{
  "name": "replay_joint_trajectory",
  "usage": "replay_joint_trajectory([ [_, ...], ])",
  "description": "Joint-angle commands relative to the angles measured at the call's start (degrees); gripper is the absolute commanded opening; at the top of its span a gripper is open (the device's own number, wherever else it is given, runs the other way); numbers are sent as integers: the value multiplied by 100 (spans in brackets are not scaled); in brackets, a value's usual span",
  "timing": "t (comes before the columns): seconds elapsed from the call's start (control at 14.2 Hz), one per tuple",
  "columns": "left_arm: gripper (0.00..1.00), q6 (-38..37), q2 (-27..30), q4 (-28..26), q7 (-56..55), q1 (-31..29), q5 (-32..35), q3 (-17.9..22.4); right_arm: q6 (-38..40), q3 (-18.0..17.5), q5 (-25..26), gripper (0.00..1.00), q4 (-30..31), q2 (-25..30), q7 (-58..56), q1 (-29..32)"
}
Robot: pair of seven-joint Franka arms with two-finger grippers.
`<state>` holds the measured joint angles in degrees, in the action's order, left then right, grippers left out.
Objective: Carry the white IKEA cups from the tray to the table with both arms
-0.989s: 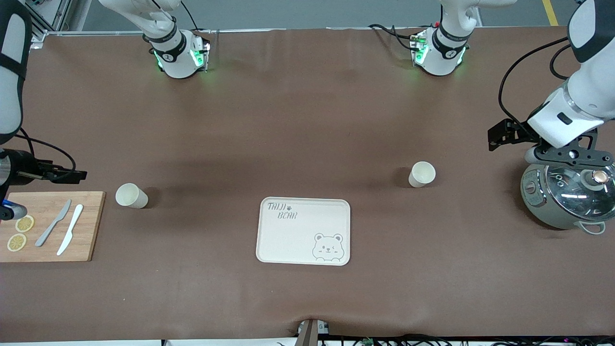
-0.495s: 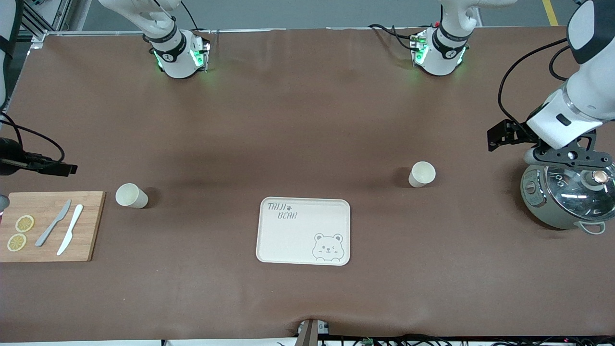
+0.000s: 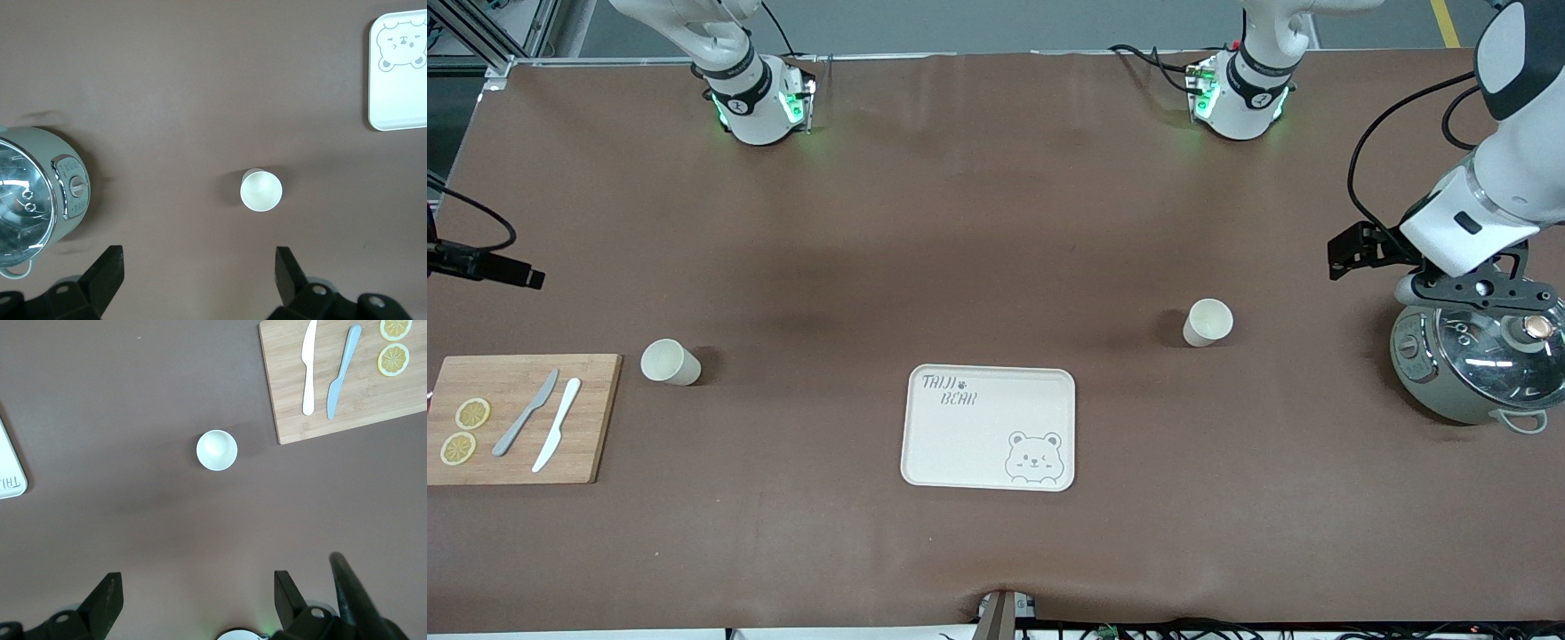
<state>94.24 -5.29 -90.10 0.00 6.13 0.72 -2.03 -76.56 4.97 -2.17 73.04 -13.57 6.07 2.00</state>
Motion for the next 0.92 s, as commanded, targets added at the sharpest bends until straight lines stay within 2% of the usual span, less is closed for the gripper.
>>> replay_joint_trajectory([
  [0.0,100,-116,-16,98,-8,11,16,-26,-314,-14,15,100,735,608,-88,2],
  [0.14,100,-116,-16,107,-8,2,16,-26,-805,-22,23,100,1464,1179,-132,2],
  [0.21,100,-116,-16,107,-8,2,16,-26,-886,-31,49,100,1563,1260,-150,-15],
  [0.42,100,-116,-16,107,0,2,16,-26,-878,-189,269,100,1722,1489,-229,-24],
  [0.85,100,-116,-16,107,0,-15,16,-26,-948,-181,261,100,1810,1577,-238,11],
])
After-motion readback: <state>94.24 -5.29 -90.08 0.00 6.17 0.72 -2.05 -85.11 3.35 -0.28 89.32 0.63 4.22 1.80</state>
